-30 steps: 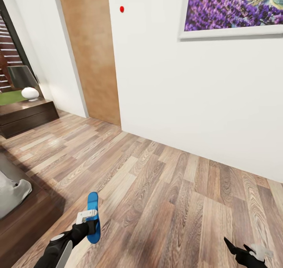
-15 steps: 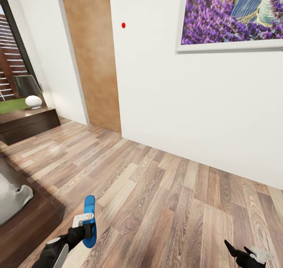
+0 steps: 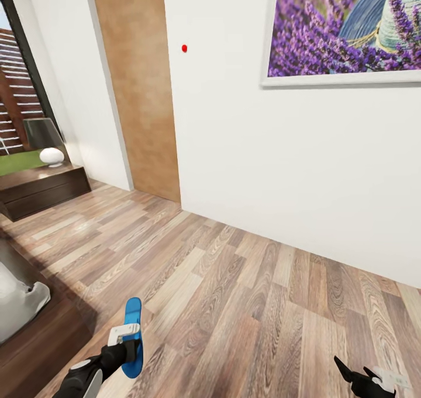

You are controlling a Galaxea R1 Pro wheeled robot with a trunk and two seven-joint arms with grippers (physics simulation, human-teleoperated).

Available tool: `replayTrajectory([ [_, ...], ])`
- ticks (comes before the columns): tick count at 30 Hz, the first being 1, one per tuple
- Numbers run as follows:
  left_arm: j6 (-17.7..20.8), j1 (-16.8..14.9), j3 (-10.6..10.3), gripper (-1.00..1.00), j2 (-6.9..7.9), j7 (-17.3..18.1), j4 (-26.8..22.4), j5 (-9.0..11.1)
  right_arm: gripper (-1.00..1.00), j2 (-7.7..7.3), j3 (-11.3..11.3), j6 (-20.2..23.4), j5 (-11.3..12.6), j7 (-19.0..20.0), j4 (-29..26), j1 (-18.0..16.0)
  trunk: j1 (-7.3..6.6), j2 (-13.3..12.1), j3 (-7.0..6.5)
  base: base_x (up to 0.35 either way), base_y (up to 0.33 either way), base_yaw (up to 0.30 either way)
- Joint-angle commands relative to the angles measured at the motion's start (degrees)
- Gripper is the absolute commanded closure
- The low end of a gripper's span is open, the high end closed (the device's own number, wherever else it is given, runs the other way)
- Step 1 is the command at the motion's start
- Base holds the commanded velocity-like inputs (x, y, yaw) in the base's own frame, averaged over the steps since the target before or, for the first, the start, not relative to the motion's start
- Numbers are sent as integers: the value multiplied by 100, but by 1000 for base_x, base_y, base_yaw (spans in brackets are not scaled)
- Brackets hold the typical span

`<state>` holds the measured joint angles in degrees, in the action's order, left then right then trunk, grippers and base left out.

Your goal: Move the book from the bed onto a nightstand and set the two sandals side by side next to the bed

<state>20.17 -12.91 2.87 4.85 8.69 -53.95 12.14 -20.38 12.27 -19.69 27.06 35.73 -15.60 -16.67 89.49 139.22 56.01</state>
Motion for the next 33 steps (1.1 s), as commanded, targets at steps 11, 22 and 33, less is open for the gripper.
replayTrajectory([
  [11, -19, -1, 5, 100, -7, 19, 172, 35, -100, -1, 4, 7, 46, 34, 48, -5, -243, -440, -192, 0, 0, 0],
  [22, -671, -1, 3, 100, -10, 19, 879, 25, -100, -1, 4, 9, 45, 15, 172, -6, -485, -882, -390, 0, 0, 0],
  [33, -750, -1, 3, 100, -11, 19, 929, 34, -100, -1, 8, 2, 54, 13, 632, -10, -727, -1323, -587, 0, 0, 0],
])
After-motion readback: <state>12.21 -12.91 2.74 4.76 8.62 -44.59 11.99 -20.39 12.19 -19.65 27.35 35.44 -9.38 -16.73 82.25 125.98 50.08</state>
